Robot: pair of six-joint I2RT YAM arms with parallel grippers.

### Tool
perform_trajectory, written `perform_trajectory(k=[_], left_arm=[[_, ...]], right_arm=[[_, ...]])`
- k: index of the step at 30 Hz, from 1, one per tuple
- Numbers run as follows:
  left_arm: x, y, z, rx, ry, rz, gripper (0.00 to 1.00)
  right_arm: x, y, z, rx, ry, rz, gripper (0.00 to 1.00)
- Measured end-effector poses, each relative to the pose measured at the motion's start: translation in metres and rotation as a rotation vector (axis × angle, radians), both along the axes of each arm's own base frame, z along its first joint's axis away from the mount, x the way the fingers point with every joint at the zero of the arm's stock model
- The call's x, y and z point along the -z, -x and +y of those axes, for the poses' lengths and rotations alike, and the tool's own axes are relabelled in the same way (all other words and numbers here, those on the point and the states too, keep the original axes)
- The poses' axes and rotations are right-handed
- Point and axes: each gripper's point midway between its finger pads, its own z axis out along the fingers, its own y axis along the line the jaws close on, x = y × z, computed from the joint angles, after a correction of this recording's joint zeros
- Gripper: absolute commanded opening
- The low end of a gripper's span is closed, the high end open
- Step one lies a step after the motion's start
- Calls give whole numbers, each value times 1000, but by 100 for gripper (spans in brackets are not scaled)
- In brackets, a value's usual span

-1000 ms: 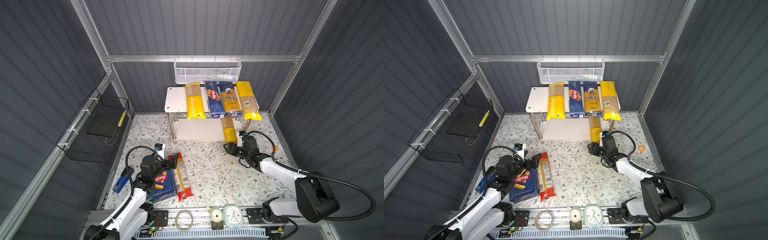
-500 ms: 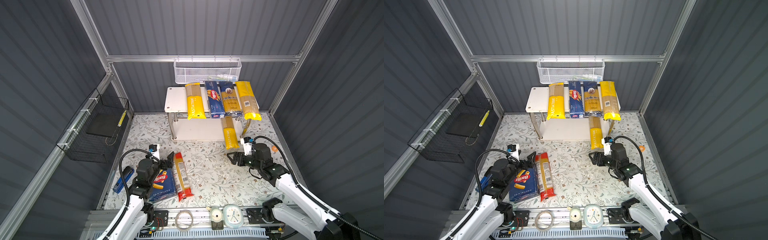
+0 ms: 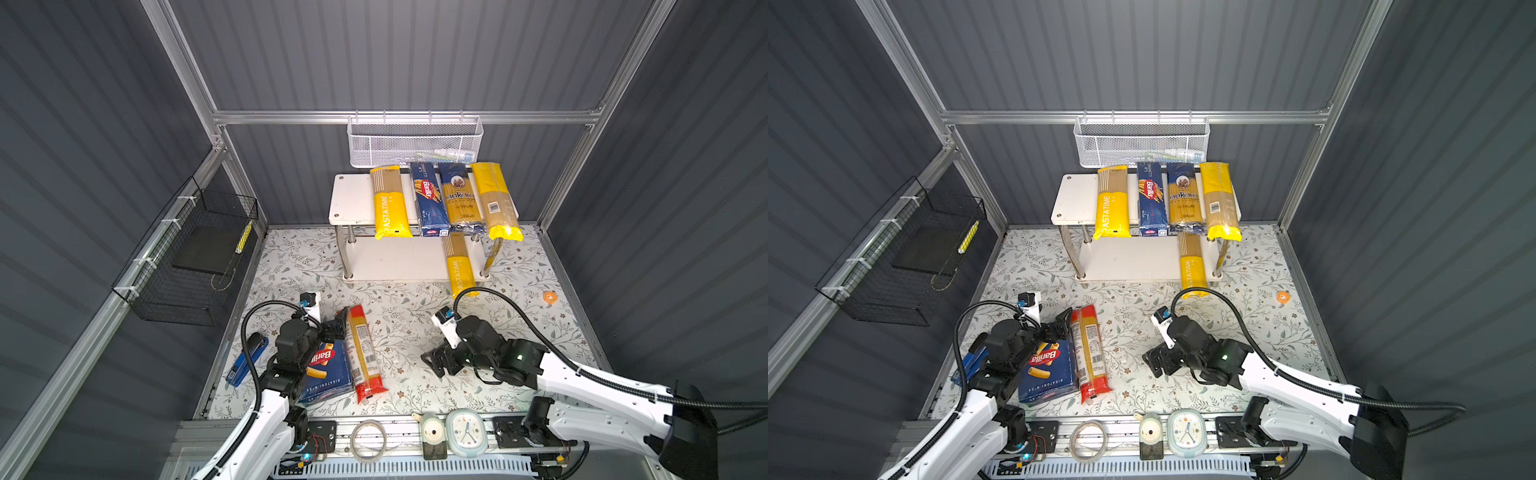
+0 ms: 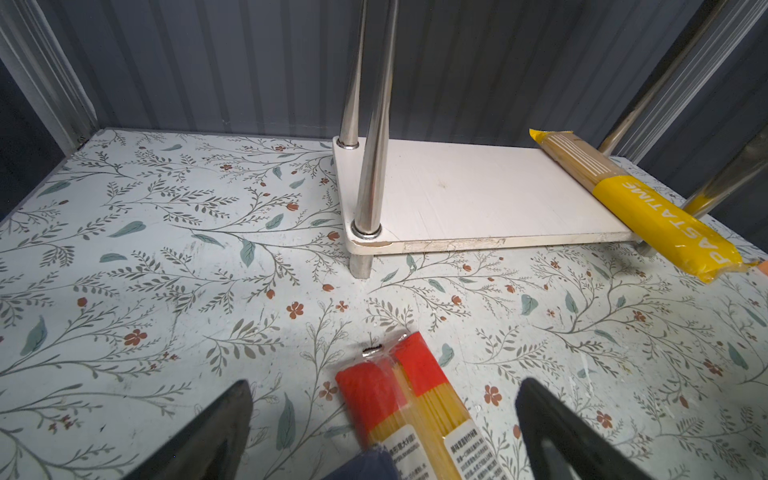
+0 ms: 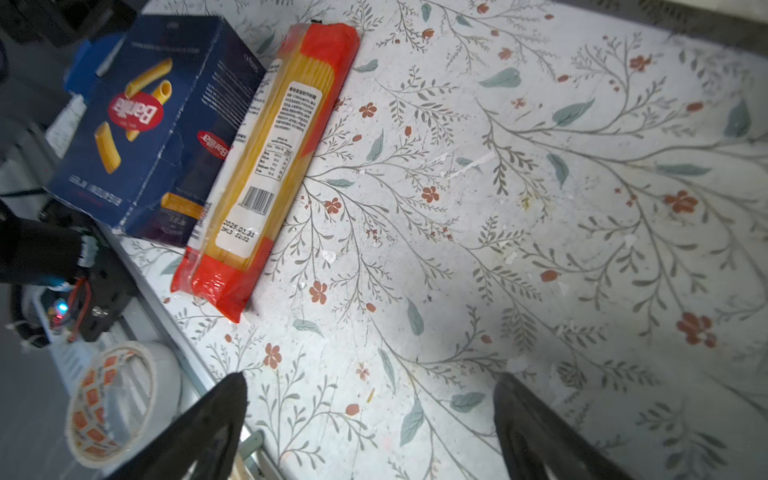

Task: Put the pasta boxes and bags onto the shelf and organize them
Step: 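Move the right gripper toward the red-and-yellow spaghetti bag on the table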

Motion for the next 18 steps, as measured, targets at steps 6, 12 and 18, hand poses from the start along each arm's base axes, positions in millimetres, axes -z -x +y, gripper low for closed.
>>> perform_trajectory(k=[6, 12, 18], left_arm=[[3, -1, 1, -7, -5, 8, 100], [7, -1, 1, -7, -9, 25, 100], [12, -2, 1, -7, -14, 42, 100]], right_arm=[[7, 3, 16, -41, 35, -24, 99], [30, 0, 41, -50, 90, 24, 99], [23, 0, 97, -128, 69, 29, 99]])
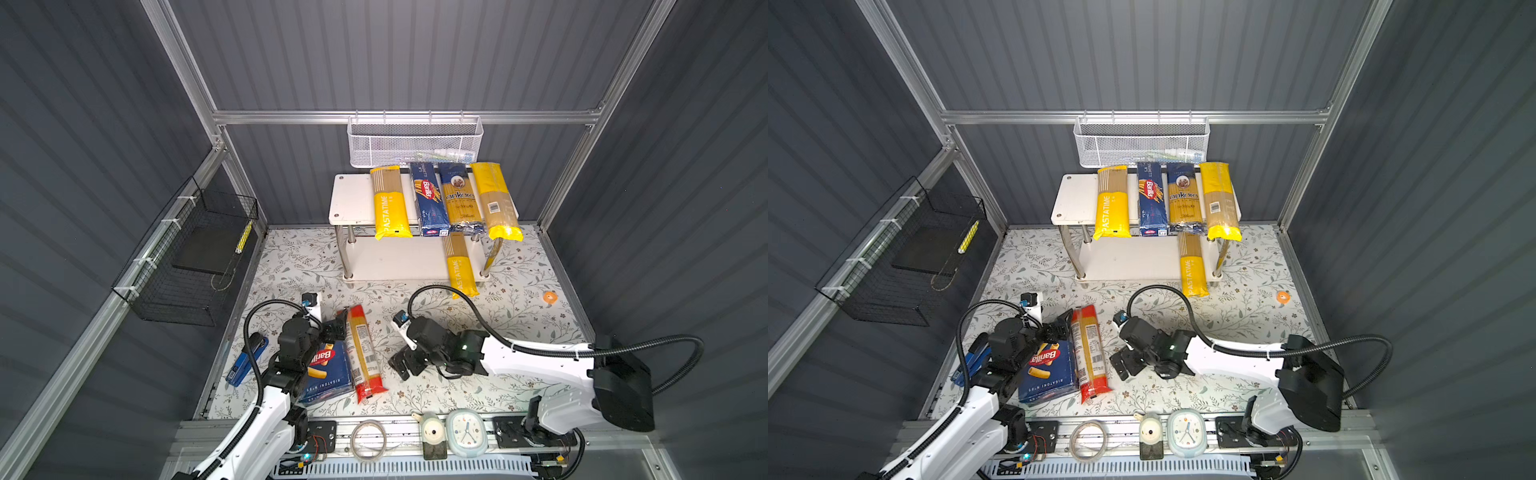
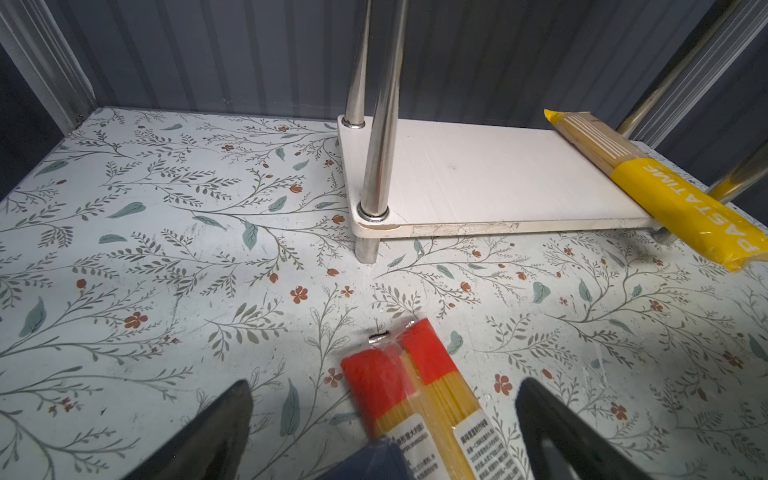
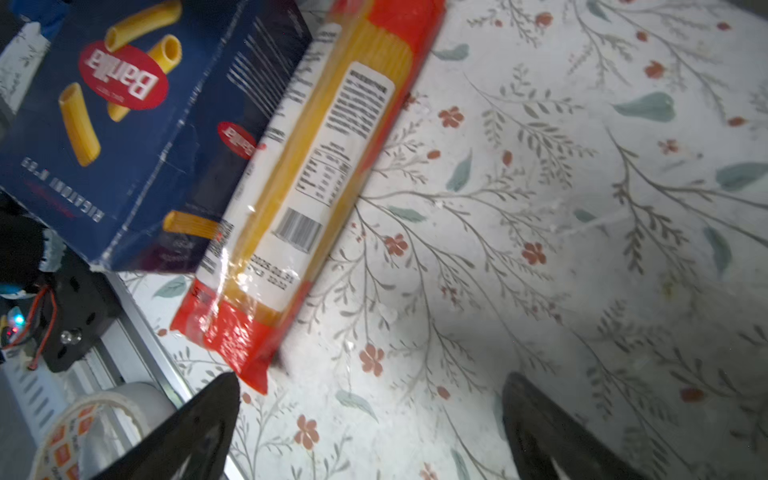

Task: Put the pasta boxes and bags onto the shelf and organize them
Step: 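Move the right gripper toward the red-and-yellow spaghetti bag on the table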

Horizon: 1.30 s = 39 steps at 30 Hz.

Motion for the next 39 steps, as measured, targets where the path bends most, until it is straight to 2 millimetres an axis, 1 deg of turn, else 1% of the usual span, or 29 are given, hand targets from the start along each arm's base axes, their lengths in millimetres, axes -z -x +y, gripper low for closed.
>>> perform_trajectory(k=[3, 5, 7, 10, 13, 24, 31, 35, 37, 39], left_arm=[[-3, 0, 0, -1, 3, -11, 100], [-6, 0, 1, -4, 4, -20, 100], [-6, 0, 1, -4, 4, -21, 100], [-2, 0, 1, -4, 0, -6, 100], [3, -1, 1, -4, -4, 10, 100], [-2, -1, 3, -18, -3, -9, 100], [0, -1, 3, -18, -6, -3, 99], [0, -1, 3, -18, -6, -3, 100], [-1, -1, 3, -18, -5, -3, 100], [-1, -1, 3, -18, -5, -3, 100]], right_arm=[[-1, -3, 27, -36, -6, -7, 99], [3, -3, 42, -61, 2, -3, 99], [12, -6, 56, -81, 27, 5, 99], [26, -10, 70, -107, 76, 12, 99], [36, -13, 78, -127, 115, 17, 99], [68, -11, 84, -174, 215, 56, 99], [69, -13, 82, -168, 221, 54, 99], [73, -15, 77, -155, 222, 60, 99], [75, -16, 70, -142, 217, 63, 99], [75, -18, 58, -121, 214, 69, 99]])
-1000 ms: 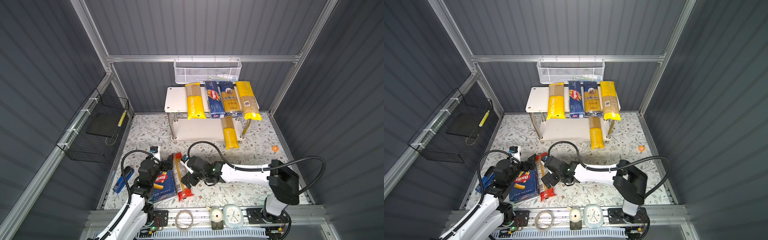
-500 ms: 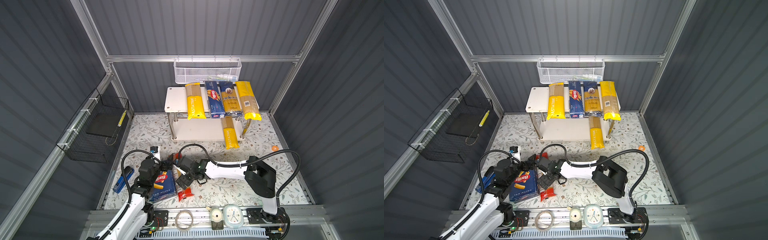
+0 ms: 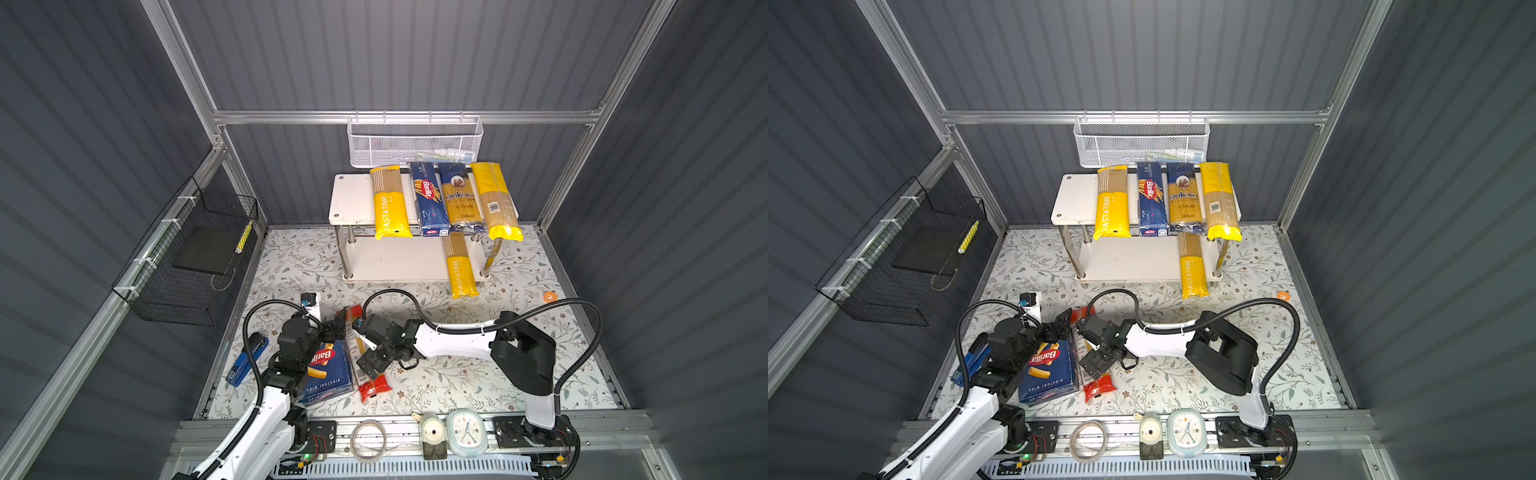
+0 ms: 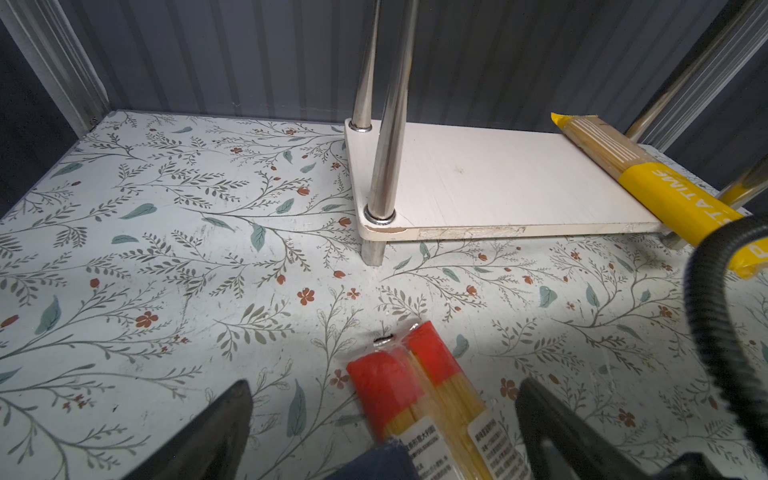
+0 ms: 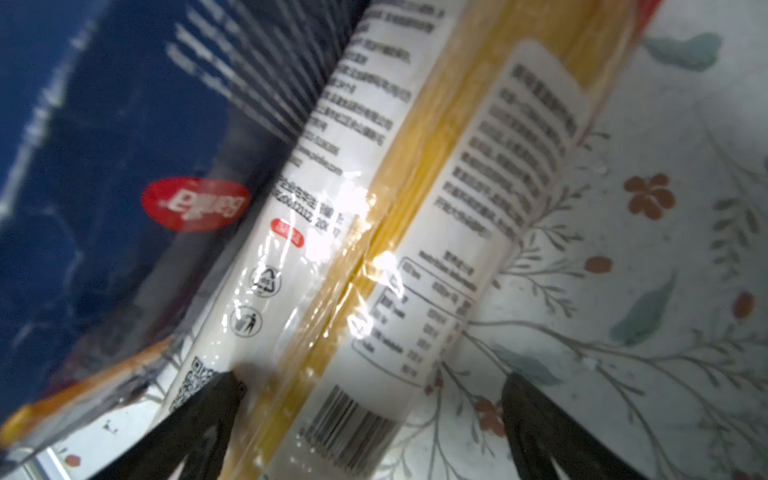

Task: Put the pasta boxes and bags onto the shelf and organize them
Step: 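Move the right gripper toward the red-and-yellow spaghetti bag on the table, then lower the right gripper and close it around the spaghetti bag's middle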

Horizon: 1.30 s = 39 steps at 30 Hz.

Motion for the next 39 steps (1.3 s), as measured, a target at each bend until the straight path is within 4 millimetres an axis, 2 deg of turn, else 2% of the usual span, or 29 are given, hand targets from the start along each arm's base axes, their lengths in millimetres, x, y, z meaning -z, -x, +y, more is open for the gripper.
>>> perform_trajectory(k=[7, 11, 13, 18, 20, 30, 39], left_arm=[[0, 0, 0, 0, 0, 0, 100], [2, -1, 0, 0, -2, 8, 100], [3, -1, 0, 0, -3, 9, 100], [2, -1, 0, 0, -2, 7, 100], [0, 0, 0, 0, 0, 0, 100], [0, 0, 0, 0, 1, -3, 100], [0, -1, 0, 0, 0, -1, 100]], right_arm=[[2, -9, -46, 88, -4, 23, 99], [-3, -4, -76, 104, -11, 21, 99], [-11, 0, -81, 92, -24, 8, 99], [-42, 2, -71, 22, -114, -41, 99], [-45, 4, -67, -5, -124, -42, 99], [-20, -1, -45, -44, -54, -26, 99], [-13, -7, -36, -59, -18, -30, 99]])
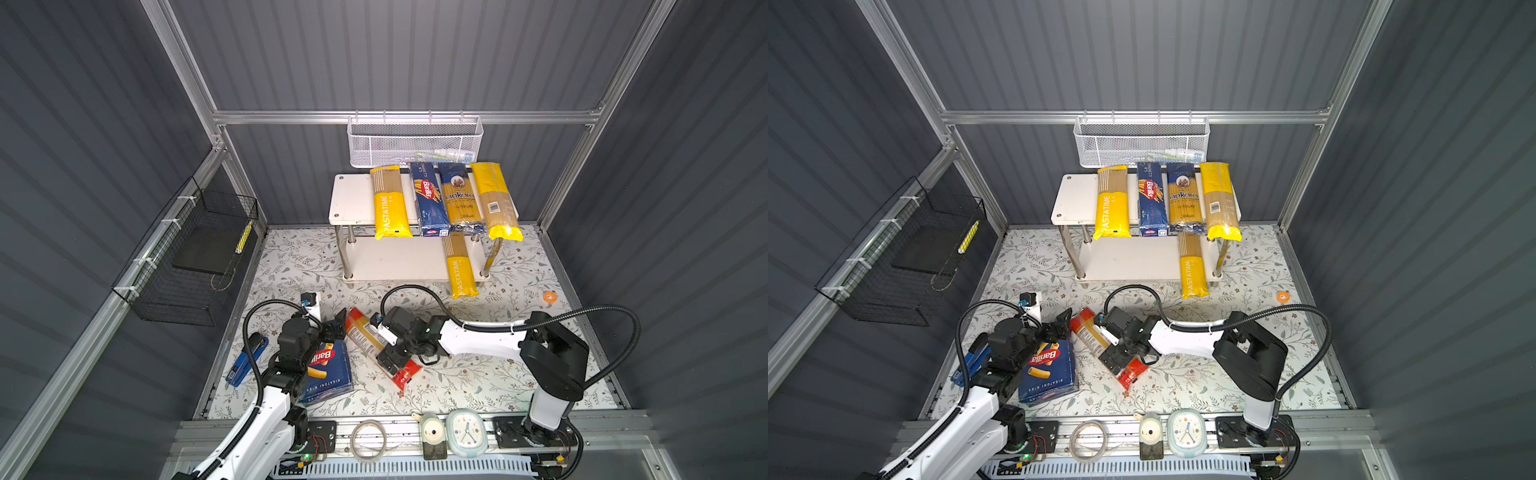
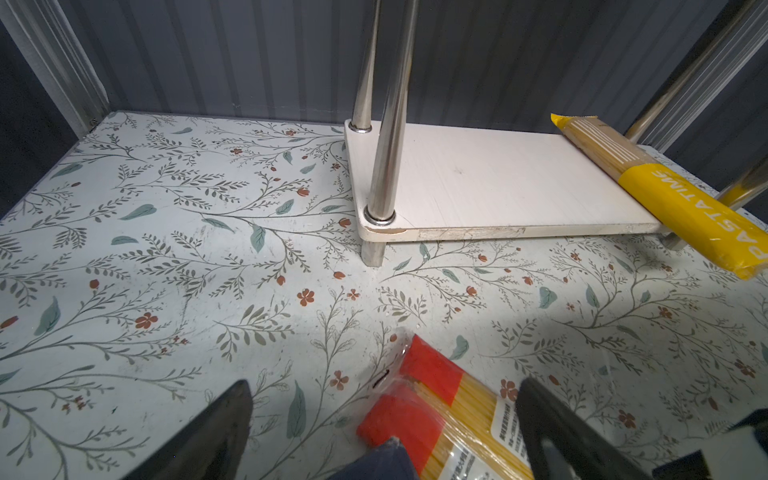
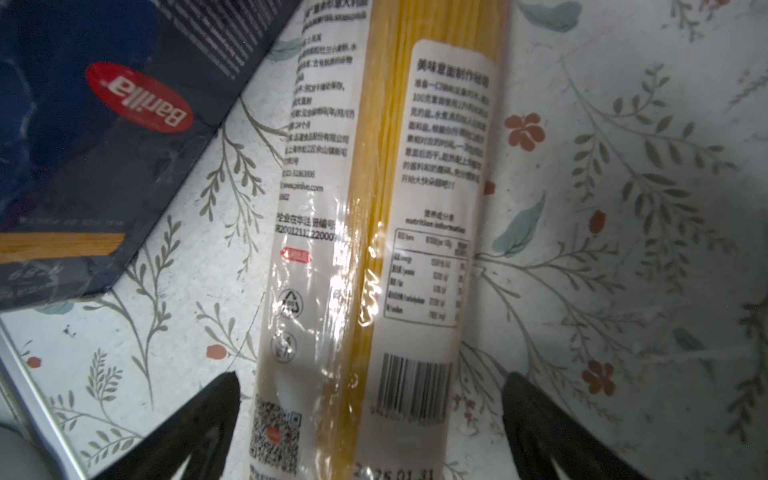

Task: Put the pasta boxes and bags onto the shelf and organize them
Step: 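Lower the right gripper and close it around the spaghetti bag's middle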

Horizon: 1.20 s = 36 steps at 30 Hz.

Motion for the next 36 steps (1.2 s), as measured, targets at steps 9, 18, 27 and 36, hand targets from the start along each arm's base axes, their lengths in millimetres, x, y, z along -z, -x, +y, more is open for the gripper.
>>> perform_trajectory(k=[9, 18, 27, 36], left_arm=[[3, 0, 0, 0, -3, 11, 100], [3, 0, 0, 0, -3, 11, 100], [3, 0, 0, 0, -3, 12, 100], [4, -1, 0, 0, -5, 15, 100]], right_arm=[[13, 1, 7, -14, 24, 27, 99], [22, 5, 9, -25, 55, 50, 99], [25, 1, 14, -24, 80, 31, 97], [25, -4, 13, 0, 94, 7, 86]])
